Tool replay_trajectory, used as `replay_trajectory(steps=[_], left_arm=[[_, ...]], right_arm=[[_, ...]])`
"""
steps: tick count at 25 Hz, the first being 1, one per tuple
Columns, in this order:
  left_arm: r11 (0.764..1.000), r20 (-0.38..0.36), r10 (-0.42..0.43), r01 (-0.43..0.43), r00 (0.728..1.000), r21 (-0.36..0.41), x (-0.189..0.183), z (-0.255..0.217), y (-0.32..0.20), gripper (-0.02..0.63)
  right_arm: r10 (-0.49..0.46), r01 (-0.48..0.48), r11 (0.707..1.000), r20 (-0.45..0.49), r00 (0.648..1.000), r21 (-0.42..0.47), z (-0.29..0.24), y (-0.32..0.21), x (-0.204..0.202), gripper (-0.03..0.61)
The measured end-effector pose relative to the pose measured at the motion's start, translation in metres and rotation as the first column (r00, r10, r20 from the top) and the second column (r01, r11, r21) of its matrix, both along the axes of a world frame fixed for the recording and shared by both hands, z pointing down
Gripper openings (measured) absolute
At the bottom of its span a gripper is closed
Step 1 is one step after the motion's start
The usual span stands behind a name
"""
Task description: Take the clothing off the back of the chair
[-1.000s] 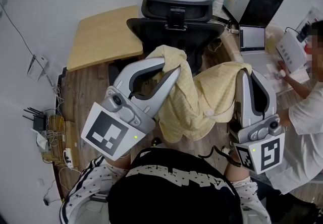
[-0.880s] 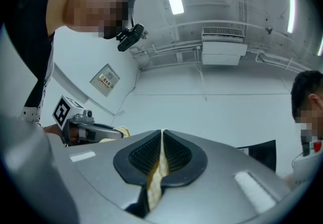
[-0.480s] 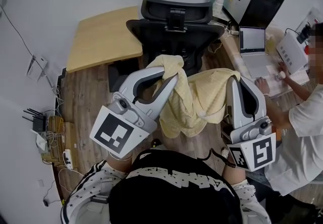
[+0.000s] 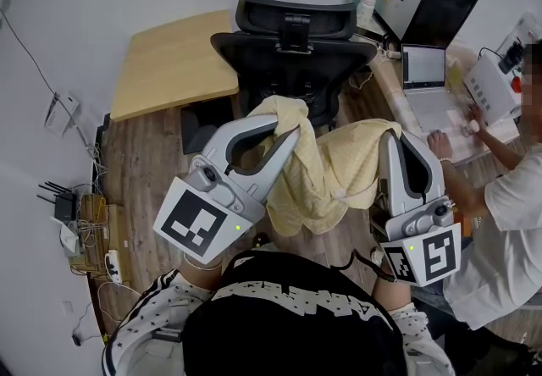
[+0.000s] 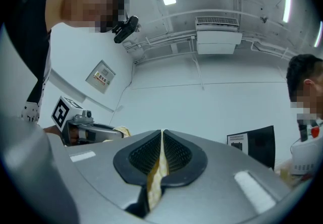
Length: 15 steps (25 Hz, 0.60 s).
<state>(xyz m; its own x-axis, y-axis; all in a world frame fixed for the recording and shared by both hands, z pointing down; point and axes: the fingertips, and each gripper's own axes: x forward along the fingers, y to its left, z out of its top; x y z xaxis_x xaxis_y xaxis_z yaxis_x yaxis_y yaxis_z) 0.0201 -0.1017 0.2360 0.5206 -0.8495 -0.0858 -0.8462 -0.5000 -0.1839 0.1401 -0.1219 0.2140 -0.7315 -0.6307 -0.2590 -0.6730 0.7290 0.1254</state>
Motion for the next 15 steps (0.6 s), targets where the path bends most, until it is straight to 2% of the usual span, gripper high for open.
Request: replay_trajectory(steps=[15], left_arm=[[1.0,0.007,-0.019,0.019,1.0,0.0,-0.0038,-0.0024,0.0016,0.026]], right_arm=[[-0.03,0.03,1.0,0.008,1.0,-0.009,0.0001,0.0032,-0.0037,0.023]])
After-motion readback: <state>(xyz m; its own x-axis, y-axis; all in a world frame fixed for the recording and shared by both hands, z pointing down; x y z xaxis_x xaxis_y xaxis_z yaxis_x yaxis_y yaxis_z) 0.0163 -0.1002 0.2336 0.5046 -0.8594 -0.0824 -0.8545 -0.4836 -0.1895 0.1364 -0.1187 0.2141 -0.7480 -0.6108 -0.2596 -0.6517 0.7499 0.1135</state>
